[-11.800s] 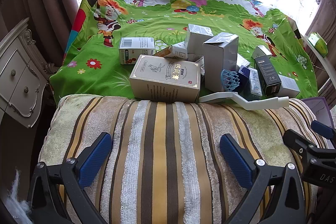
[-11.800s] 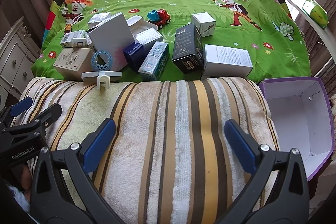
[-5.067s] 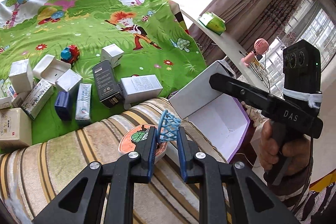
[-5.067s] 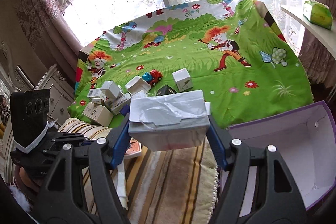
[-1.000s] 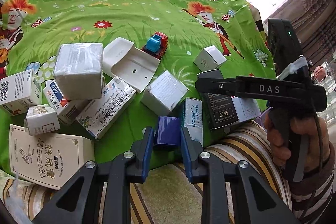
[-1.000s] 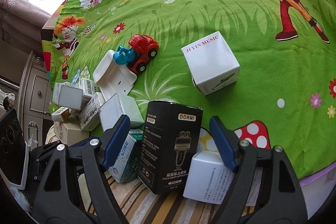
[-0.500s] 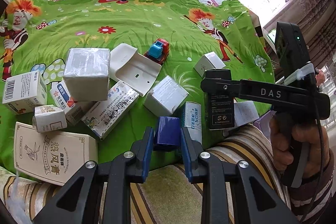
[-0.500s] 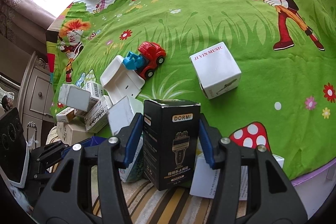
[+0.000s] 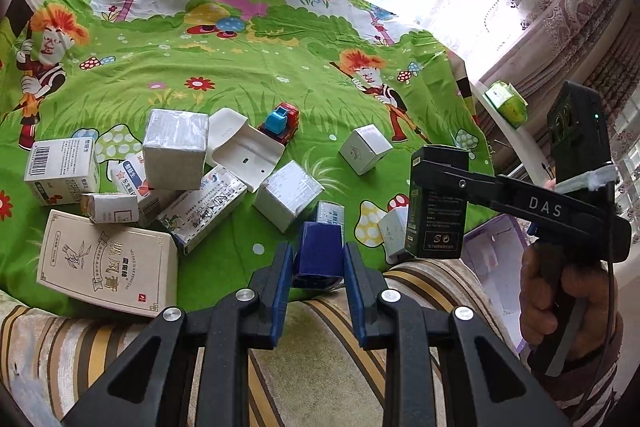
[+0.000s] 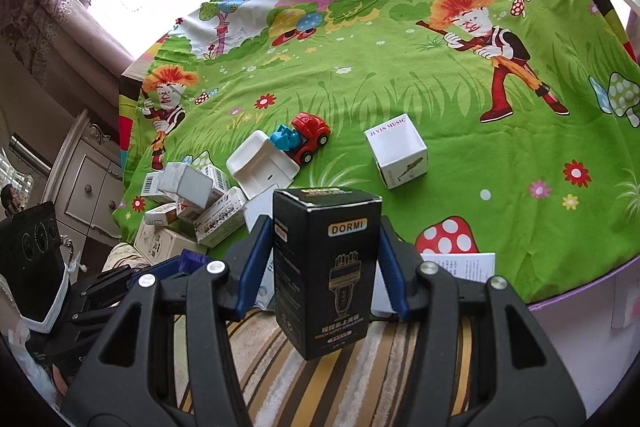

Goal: Organize rigid objects
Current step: 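Carry the navy cube and DORMI box into the purple box and release both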

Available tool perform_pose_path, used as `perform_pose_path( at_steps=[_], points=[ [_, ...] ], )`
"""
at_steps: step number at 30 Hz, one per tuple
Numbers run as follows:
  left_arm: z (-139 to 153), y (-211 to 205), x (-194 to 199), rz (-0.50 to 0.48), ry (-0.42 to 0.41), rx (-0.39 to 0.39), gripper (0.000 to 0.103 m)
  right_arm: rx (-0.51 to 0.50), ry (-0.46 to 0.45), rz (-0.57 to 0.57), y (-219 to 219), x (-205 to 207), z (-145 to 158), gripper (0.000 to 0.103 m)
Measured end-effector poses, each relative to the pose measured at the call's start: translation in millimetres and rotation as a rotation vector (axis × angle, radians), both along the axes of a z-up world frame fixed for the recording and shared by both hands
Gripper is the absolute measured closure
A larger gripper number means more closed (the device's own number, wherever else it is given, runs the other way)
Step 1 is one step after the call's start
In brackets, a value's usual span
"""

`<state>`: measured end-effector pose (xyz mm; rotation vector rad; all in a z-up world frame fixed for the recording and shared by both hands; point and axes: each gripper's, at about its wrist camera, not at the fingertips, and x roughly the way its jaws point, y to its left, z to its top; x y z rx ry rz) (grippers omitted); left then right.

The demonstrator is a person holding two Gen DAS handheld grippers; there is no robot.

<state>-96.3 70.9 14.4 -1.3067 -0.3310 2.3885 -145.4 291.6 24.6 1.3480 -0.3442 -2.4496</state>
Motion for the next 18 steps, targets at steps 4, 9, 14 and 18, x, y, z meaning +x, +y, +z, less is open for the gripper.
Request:
perform_pose_path(
  at_steps=[4,9,14,18],
  points=[
    [8,11,12,-0.031,0.017,0.028,0.076,0.024,0.034,-0.031,15,27,12,0.047],
    [19,30,25,-0.082,0.035,0.076,0.076,0.041,0.059,-0.077,39,58,23,0.047],
    [27,58,40,-0.159,0.041,0.121,0.076,0.063,0.069,-0.141,69,85,27,0.047],
    [31,82,52,-0.23,0.034,0.166,0.076,0.075,0.078,-0.188,93,105,28,0.047]
  ],
)
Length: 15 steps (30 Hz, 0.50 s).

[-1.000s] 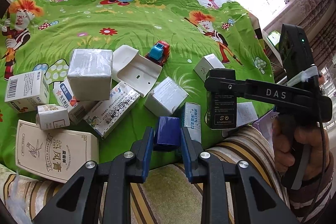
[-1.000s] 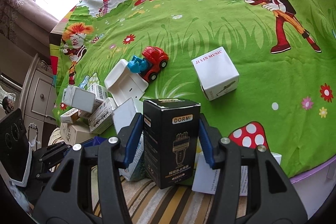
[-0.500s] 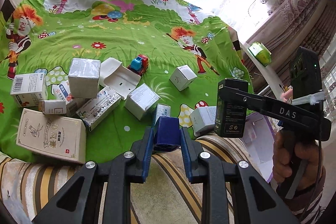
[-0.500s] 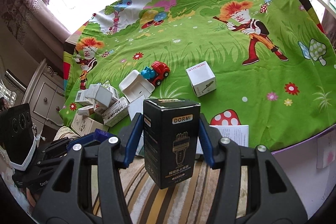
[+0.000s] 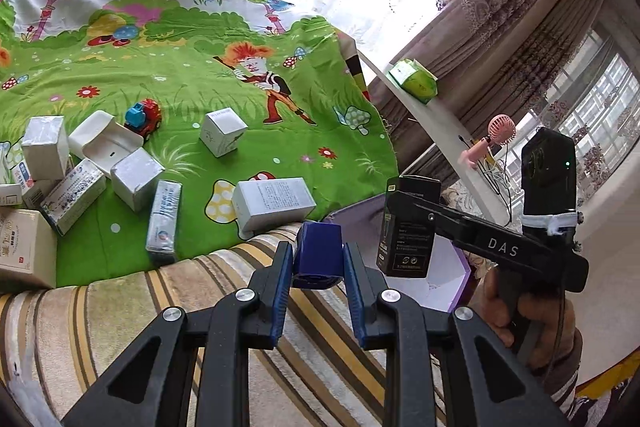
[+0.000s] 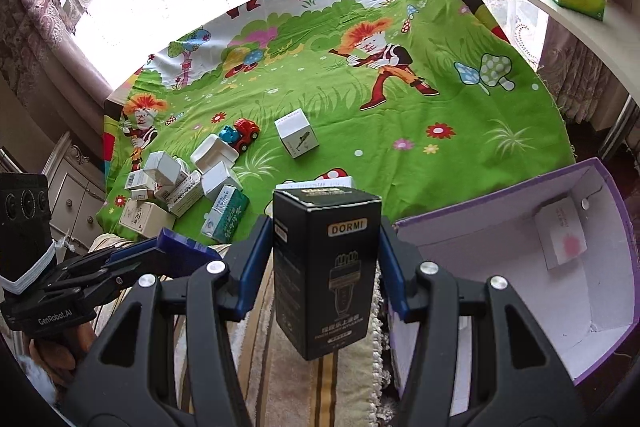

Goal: Organize rigid objects
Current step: 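Carry the navy cube and DORMI box into the purple box and release both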

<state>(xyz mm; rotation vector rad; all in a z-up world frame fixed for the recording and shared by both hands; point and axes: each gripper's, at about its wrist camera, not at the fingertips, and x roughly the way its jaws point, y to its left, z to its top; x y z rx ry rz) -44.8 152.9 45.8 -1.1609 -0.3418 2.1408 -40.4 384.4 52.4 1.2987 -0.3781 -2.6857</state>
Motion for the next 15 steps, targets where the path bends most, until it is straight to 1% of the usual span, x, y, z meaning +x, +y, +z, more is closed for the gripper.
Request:
perform_pose_path(
  at_steps=[10,15],
  points=[
    [2,49,24,-0.143,-0.01,-0.003,0.076,0.047,-0.014,-0.115,47,37,-10,0.047],
    [1,70,37,-0.209,-0.008,-0.023,0.076,0.069,-0.031,-0.157,64,54,-17,0.047]
  ],
)
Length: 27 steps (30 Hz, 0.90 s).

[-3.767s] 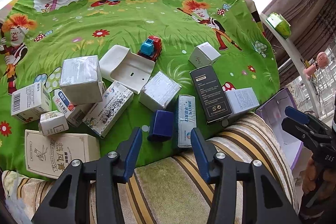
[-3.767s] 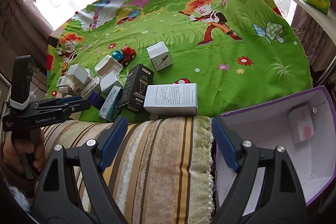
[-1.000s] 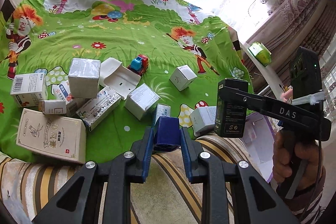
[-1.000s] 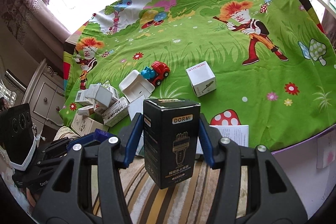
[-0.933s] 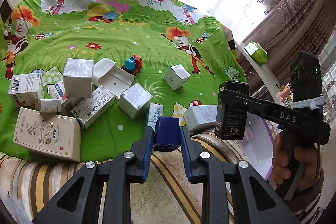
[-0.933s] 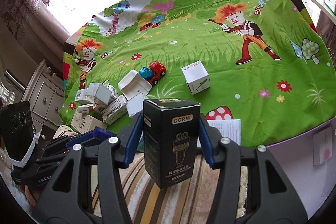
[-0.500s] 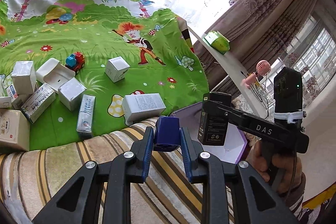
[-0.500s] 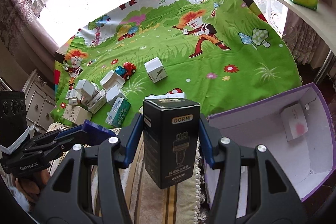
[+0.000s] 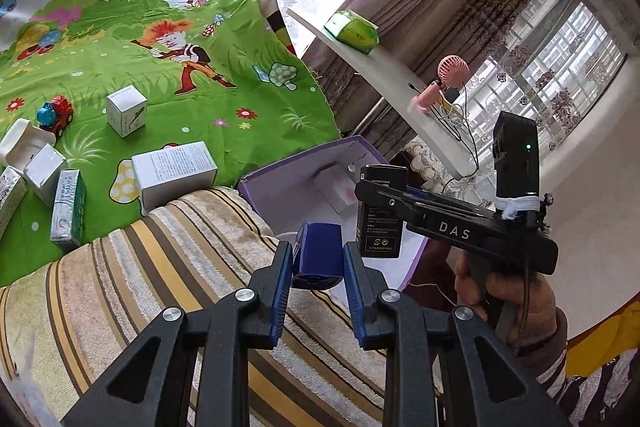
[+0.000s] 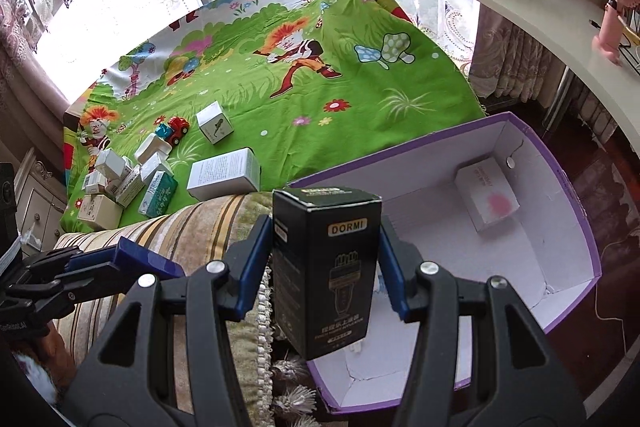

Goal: Organize rigid objects
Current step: 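Carry the navy cube and DORMI box into the purple box and release both, then move both open tools back over the bed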

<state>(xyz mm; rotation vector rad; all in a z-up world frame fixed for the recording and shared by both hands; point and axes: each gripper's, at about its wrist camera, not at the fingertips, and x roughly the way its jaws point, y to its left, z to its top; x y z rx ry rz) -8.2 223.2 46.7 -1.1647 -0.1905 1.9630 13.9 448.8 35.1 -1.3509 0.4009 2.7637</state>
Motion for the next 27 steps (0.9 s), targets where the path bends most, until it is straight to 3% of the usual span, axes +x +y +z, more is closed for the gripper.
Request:
perform_pose_path(
  at_steps=[3,6,11,17,22,27],
  points=[
    [-2,5,2,-0.013,-0.015,-0.008,0.073,0.009,-0.011,-0.032,11,9,-3,0.047],
    [-2,5,3,-0.001,-0.008,-0.022,0.063,0.016,-0.016,-0.053,21,15,-4,0.046],
    [0,1,2,0.019,0.001,-0.036,0.059,0.025,-0.02,-0.087,33,20,-5,0.037],
    [6,-4,6,0.067,0.078,-0.112,0.042,0.046,-0.011,-0.095,32,22,-2,0.029],
    [19,-10,12,0.138,0.207,-0.207,0.029,0.162,0.023,-0.098,17,22,9,0.015],
    [21,-25,14,0.23,0.249,-0.24,0.029,0.285,0.052,-0.101,-5,19,18,0.007]
  ],
)
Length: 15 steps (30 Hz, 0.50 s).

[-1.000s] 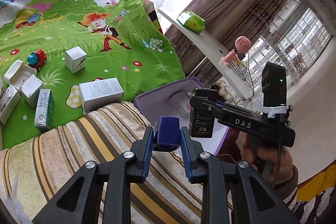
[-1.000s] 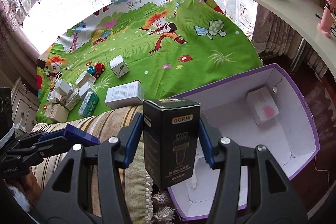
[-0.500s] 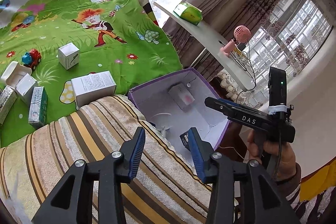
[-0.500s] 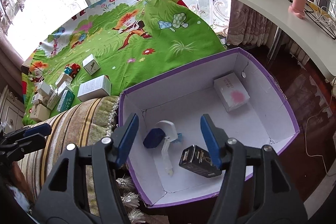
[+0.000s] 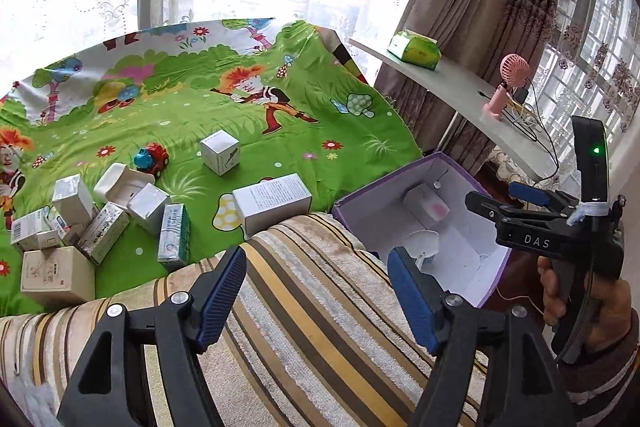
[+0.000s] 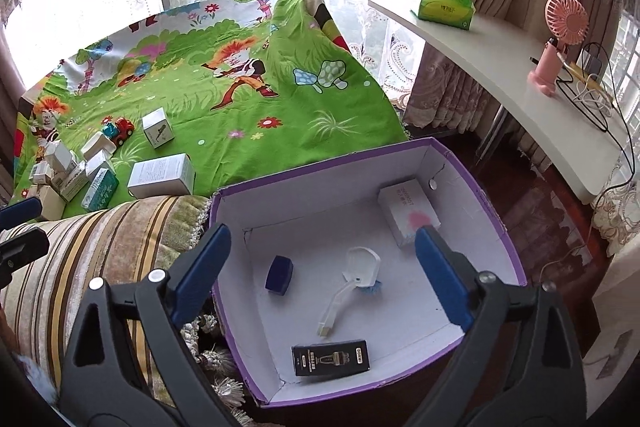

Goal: Organize rigid objects
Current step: 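Move both open tools back over the bed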

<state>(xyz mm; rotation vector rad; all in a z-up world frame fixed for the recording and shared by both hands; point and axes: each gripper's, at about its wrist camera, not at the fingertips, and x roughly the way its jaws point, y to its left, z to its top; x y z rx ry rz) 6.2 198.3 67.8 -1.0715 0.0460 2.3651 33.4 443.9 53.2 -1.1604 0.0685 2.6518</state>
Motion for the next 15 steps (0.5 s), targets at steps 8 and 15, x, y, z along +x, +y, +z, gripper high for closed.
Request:
perform_pose_path(
  at_steps=[8,15],
  points=[
    [4,-40,3,0.04,0.043,-0.009,0.026,0.051,0.048,0.102,-41,-2,7,0.002],
    [-1,-110,2,0.173,0.007,0.069,0.026,-0.115,0.045,0.219,-62,-5,1,0.002]
  ],
)
